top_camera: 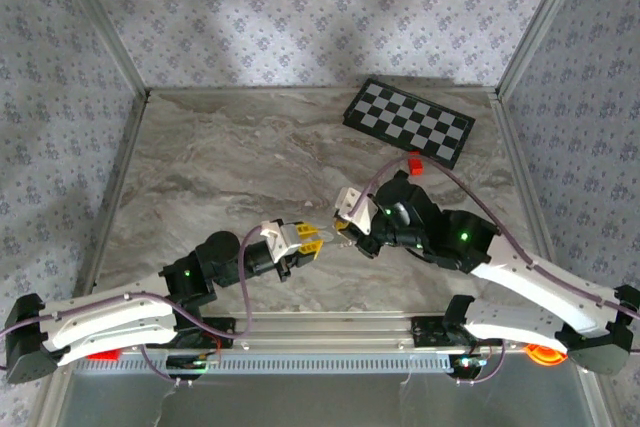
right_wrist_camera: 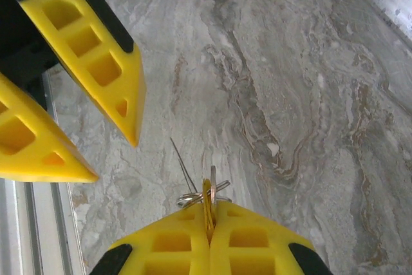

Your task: Put the keys on the keyring

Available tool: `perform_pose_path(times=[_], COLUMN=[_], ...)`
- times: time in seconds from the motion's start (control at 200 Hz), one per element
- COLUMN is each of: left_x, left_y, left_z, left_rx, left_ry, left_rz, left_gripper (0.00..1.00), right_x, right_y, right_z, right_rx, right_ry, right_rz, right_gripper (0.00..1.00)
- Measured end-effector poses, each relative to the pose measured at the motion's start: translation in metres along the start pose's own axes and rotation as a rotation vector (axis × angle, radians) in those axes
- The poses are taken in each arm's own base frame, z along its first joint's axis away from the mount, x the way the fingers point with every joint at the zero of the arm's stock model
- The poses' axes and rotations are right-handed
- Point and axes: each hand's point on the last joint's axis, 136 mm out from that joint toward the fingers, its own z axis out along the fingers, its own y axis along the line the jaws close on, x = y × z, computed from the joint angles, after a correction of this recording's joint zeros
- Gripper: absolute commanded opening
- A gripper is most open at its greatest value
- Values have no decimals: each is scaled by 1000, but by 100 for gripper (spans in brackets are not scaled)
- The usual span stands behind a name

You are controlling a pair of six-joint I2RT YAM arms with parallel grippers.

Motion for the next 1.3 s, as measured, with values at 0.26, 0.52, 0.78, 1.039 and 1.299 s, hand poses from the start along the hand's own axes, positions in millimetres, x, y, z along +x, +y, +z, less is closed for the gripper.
perform_pose_path(times=[0.26,0.52,0.78,1.039,1.299], left_x=[22,31,35,41,46], left_y=[10,21,27,34,42], left_z=[-1,-10,-13,-13,-14], left_rx=[-66,-129,-160,-206,-241], left_ry=[44,39,52,68,82], left_rz=[-41,-110,-147,-164,-163], left_gripper=[53,70,86,100,100], right_x=[7,12,19,29,26], right_y=[-1,-15,-29,-44,-66], right_z=[9,28,49,57,67], right_rx=[-4,38,108,158,211], right_ry=[40,51,95,135,166], right_rz=[6,56,79,124,181], right_gripper=[0,0,0,0,0])
